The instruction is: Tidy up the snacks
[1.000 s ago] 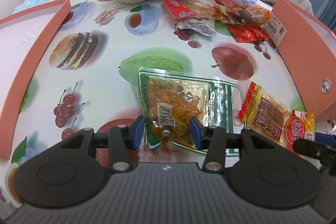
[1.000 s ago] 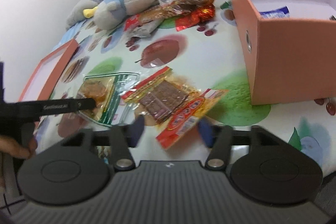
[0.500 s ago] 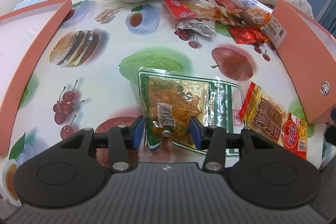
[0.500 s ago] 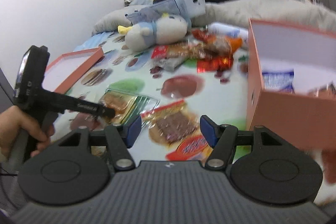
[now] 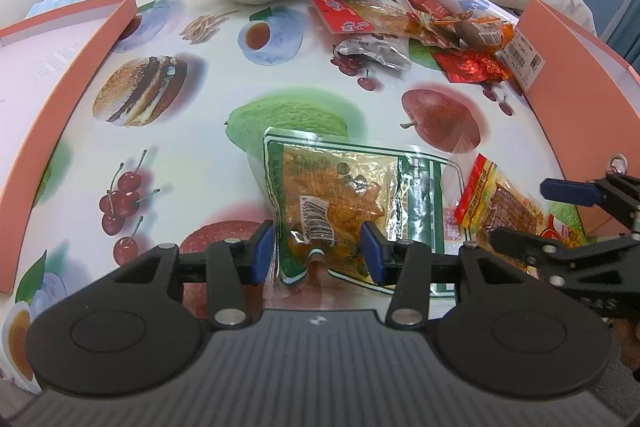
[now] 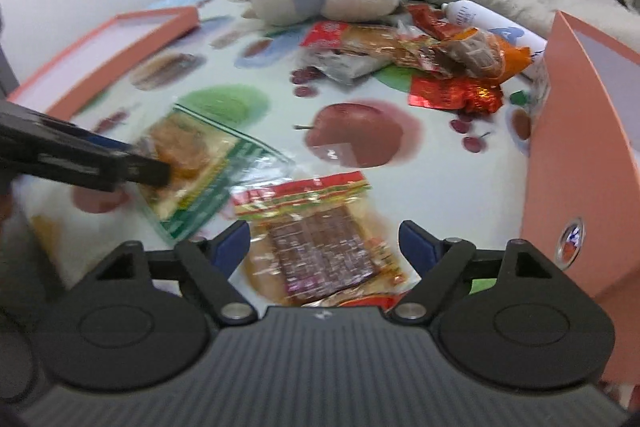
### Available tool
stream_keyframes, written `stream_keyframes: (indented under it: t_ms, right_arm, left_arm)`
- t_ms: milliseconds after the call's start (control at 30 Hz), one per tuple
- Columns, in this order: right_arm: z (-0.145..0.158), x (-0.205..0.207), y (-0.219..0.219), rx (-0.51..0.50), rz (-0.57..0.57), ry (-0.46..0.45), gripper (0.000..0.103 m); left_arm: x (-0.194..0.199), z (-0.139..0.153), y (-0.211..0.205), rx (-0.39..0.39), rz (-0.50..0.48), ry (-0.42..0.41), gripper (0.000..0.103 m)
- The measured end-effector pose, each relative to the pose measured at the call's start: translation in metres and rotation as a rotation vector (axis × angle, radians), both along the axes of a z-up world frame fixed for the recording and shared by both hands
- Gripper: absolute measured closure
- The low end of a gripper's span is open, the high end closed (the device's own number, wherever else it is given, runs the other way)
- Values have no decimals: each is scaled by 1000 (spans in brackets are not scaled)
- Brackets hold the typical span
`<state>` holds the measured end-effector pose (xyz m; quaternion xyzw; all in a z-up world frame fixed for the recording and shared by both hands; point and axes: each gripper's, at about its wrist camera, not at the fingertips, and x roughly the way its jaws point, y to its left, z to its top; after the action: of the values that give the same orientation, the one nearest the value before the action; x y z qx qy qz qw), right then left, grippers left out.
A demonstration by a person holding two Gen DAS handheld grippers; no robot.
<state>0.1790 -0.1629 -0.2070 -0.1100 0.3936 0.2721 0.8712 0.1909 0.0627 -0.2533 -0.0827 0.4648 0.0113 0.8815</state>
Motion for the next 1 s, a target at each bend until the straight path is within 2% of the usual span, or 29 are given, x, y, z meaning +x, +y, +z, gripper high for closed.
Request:
stream_keyframes:
  t_ms: [267,367,433,533,1000]
  right_arm:
    - [-13,7,-4,15,16,63,20]
    - [-12,8,-6,17,13,74,28]
    - [-10,7,-6,20,21,80,37]
    - [-7,6,-5,16,22,84,40]
    - [15,-8,-19,73,-95,49,43]
  left_arm:
    - [1,-2,-3,7,-7,5,51]
    - [2,-2,-3,8,-9,9,51]
    - [2,-2,-3,4,-3,8,51]
    - [3,-1,-4,-3,4,9,52]
    - [5,14,-3,-55,34,1,54]
